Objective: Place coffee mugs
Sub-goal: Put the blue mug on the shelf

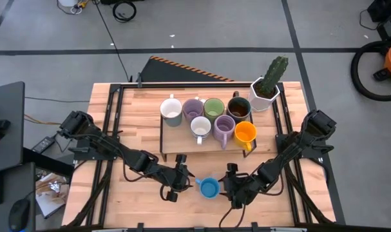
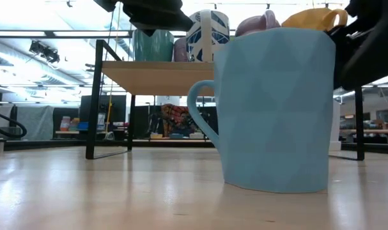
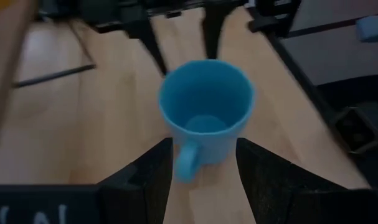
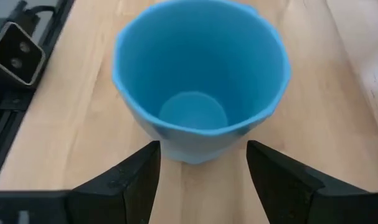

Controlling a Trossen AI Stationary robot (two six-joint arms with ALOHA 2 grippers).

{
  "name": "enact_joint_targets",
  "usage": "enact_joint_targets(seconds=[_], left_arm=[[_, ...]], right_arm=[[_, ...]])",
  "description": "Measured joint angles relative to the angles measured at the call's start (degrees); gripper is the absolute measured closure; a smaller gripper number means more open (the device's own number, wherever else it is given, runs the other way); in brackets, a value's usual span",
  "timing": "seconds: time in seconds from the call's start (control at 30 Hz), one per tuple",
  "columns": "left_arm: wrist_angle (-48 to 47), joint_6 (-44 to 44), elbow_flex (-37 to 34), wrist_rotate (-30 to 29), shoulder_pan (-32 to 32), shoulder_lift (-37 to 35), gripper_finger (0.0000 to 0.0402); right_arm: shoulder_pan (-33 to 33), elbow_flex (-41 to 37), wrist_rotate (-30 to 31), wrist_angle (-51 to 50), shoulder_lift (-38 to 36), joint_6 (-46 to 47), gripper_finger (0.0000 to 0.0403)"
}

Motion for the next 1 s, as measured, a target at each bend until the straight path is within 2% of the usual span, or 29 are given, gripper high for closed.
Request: enact_joint_targets(seconds=[0.1,0.23,0.5,1.0], left_arm=[[0.00,-1.59,0.00,3.20,0.21,0.20,0.0219],[-0.52,-5.00,0.25,2.86,0.97,1.81,0.0222],[-12.58,-2.91,10.18,0.49,1.52,8.67,0.0229],[-11.28,1.48,10.27,4.51,2.16,11.11,0.0230]], right_arm=[[-0.21,0.00,-0.87,-0.22,0.00,-0.42,0.0159],[-0.13,0.51,-1.89,-1.57,-0.04,-0.14,0.0159],[-0.13,2.42,-1.83,-2.35,-0.13,-1.24,0.0159],[-0.13,2.43,-1.89,-3.07,-0.04,-2.55,0.0159]])
